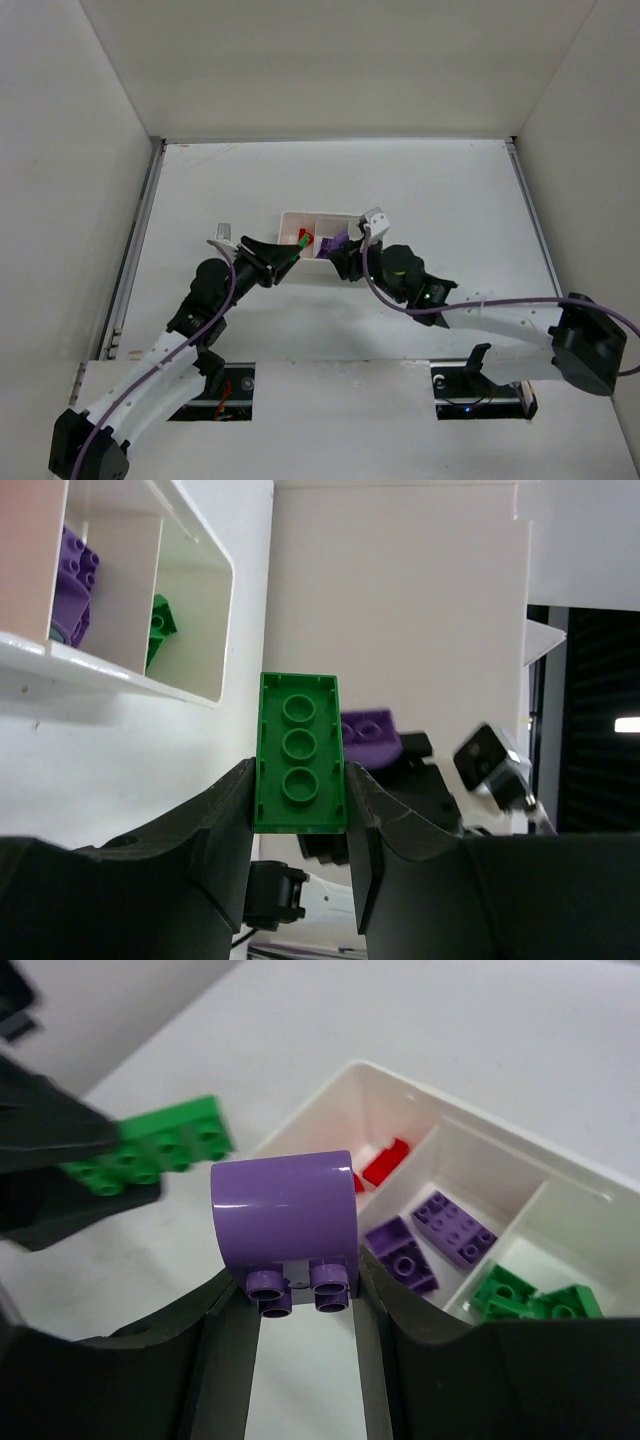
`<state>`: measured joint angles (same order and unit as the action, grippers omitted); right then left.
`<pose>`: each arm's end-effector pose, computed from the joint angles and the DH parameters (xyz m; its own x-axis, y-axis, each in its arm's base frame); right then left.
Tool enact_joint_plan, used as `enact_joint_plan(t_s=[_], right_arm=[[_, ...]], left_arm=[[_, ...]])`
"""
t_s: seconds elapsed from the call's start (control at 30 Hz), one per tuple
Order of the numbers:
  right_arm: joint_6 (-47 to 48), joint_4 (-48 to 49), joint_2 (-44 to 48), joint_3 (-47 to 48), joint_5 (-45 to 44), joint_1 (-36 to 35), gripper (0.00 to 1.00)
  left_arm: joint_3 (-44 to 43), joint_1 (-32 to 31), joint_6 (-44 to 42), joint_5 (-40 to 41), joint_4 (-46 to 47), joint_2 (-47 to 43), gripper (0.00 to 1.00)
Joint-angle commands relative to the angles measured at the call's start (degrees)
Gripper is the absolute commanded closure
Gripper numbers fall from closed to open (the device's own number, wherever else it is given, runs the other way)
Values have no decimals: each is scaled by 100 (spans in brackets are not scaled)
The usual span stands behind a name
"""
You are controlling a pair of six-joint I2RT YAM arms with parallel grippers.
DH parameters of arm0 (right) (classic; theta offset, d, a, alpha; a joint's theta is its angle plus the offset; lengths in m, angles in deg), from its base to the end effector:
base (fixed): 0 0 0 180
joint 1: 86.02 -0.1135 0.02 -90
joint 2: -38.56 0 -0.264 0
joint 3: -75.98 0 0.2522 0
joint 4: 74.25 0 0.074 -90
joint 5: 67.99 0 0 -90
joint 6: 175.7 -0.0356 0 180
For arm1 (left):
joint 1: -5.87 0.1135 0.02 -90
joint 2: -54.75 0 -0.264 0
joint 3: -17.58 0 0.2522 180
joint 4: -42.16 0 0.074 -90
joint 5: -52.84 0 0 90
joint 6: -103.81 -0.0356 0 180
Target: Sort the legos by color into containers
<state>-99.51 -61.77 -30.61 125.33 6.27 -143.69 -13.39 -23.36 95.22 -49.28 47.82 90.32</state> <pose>0.1530 0.2236 0.2609 -0.2261 0.0723 -0.9714 -0.6338 0.7464 0.2031 0.1407 -0.0873 0.2489 -0.6508 -0.7436 -0.1532 0.1146 0.1032 -0.9880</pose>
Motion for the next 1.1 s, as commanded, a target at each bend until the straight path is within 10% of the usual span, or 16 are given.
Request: enact_joint_plan(t_s=[0.0,0.4,0.7,1.07], right_arm=[[-316,-234,-474,492,72,234,67],[-553,-356,-1643,1239,54,717,62],[-694,-312,-1820,1354,89,894,37],[-1062,135,-293,266,-1139,964,46]], left_arm=[[-537,-113,-686,227,255,64,80],[-599,-474,-1610,896,159,205,79],[-652,-438,-1681,922,150,327,79],[-1047,-895,-2084,1317,150,1003,79]])
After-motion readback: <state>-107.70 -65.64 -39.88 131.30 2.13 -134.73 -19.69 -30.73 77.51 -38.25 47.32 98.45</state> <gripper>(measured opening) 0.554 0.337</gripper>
